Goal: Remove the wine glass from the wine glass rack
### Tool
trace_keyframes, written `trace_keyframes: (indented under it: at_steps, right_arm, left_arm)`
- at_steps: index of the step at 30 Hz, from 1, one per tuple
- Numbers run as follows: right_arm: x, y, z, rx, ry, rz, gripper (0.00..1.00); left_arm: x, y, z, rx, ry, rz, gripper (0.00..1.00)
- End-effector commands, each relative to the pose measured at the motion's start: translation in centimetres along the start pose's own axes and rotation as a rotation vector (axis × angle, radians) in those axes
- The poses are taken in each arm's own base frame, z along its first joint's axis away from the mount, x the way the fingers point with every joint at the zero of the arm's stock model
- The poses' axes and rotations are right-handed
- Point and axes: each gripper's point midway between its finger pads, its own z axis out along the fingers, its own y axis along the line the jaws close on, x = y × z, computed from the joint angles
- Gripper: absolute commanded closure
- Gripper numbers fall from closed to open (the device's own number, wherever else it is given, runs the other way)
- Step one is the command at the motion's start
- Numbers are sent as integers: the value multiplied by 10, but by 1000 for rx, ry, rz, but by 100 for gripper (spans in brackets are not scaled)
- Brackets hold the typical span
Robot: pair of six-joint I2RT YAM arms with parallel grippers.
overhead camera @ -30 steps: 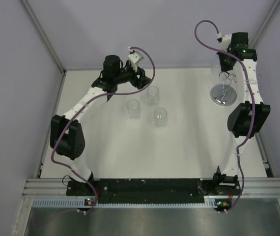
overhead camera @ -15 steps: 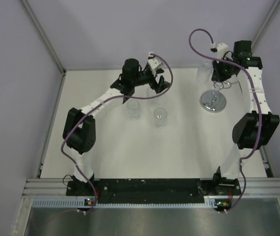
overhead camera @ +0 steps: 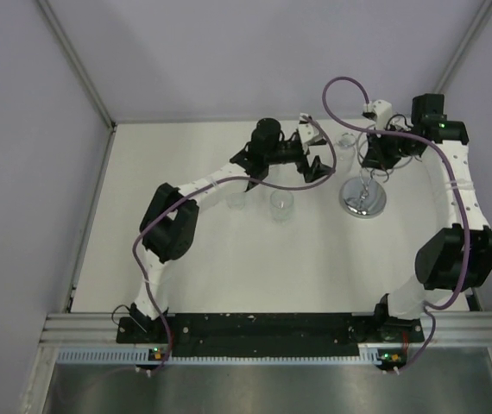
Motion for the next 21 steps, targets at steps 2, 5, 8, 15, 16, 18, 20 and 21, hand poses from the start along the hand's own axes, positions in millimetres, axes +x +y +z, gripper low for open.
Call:
trace_keyframes:
  at_steps: [2, 5, 8, 15, 16, 18, 20, 21]
  right_arm:
    - [-48, 15, -28, -18, -189, -130, 100]
    - [-47, 18, -29, -29, -185, -128, 96]
    - [-46, 26, -32, -61, -183, -130, 96]
    - [-46, 38, -37, -110, -181, -120, 97]
    - [-46, 39, -37, -116, -179, -115, 97]
    - [-45, 39, -37, -123, -173, -109, 97]
    - [-44, 39, -36, -128, -164, -112, 97]
    - [-43, 39, -35, -131, -160, -110, 98]
  left_arm:
    - [-15, 5, 27, 9, -83, 85, 1]
    - [-10, 12, 39, -27, -88, 85, 1]
    - [-2, 21, 44, -66, -91, 81, 1]
    - [9, 24, 65, -80, -115, 59, 1]
    - [14, 21, 69, -73, -116, 58, 1]
    - [16, 15, 74, -63, -122, 62, 2]
    - [20, 10, 75, -55, -118, 61, 4]
    - [20, 9, 75, -54, -115, 56, 6]
